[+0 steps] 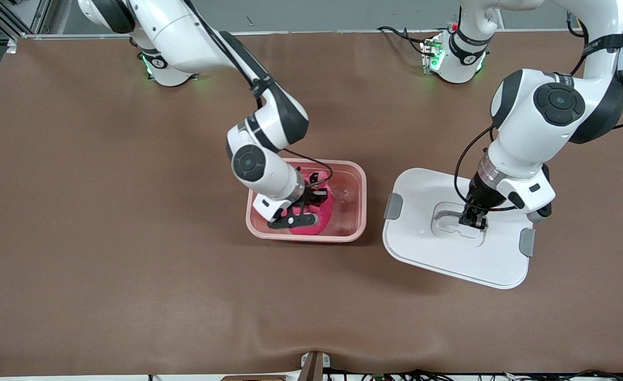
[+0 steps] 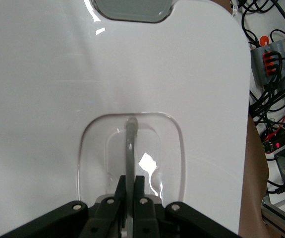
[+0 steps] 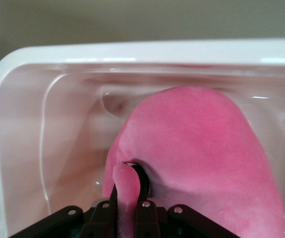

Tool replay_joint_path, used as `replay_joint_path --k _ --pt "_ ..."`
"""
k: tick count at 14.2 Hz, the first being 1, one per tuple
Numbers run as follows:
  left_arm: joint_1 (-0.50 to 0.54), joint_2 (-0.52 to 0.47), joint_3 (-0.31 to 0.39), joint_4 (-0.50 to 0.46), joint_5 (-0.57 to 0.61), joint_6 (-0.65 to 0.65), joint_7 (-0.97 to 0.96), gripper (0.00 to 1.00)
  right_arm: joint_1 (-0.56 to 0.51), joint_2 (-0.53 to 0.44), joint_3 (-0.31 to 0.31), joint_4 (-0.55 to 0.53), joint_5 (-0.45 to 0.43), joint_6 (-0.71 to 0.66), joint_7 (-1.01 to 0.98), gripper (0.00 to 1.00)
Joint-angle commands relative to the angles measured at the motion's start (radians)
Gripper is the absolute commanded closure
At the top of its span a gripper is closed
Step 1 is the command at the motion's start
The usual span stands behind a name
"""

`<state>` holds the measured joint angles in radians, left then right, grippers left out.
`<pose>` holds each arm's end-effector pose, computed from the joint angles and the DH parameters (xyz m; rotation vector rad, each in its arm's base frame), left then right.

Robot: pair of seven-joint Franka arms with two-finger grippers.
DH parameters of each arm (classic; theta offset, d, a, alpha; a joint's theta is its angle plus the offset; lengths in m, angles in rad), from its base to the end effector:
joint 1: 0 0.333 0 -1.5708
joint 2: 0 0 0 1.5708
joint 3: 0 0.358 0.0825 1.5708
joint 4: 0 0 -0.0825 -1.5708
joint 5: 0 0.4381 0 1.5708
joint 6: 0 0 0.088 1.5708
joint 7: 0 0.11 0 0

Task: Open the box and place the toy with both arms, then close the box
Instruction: 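Lower the pink toy into the open box with the right gripper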

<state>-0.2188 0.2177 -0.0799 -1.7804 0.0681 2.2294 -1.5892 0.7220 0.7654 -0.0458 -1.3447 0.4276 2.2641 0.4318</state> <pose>0.6723 -0.2008 0.4718 2.3986 1.7470 0.2531 0.6349 0.5362 0.2869 -2.7899 -0.0138 0.0518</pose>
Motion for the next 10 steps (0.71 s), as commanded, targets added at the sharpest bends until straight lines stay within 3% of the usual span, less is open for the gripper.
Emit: replay_joint_path --k 1,10 --pt "0.015 -0.034 -0.009 -0.031 -0.017 0.013 0.029 1.00 0.019 0.040 -0.011 0.016 0.017 0.034 0.021 1.00" --pt "0.015 -0.035 -0.009 -0.031 -0.017 0.013 0.035 1.00 0.088 0.095 -0.017 -0.034 0.002 0.184 0.047 1.00"
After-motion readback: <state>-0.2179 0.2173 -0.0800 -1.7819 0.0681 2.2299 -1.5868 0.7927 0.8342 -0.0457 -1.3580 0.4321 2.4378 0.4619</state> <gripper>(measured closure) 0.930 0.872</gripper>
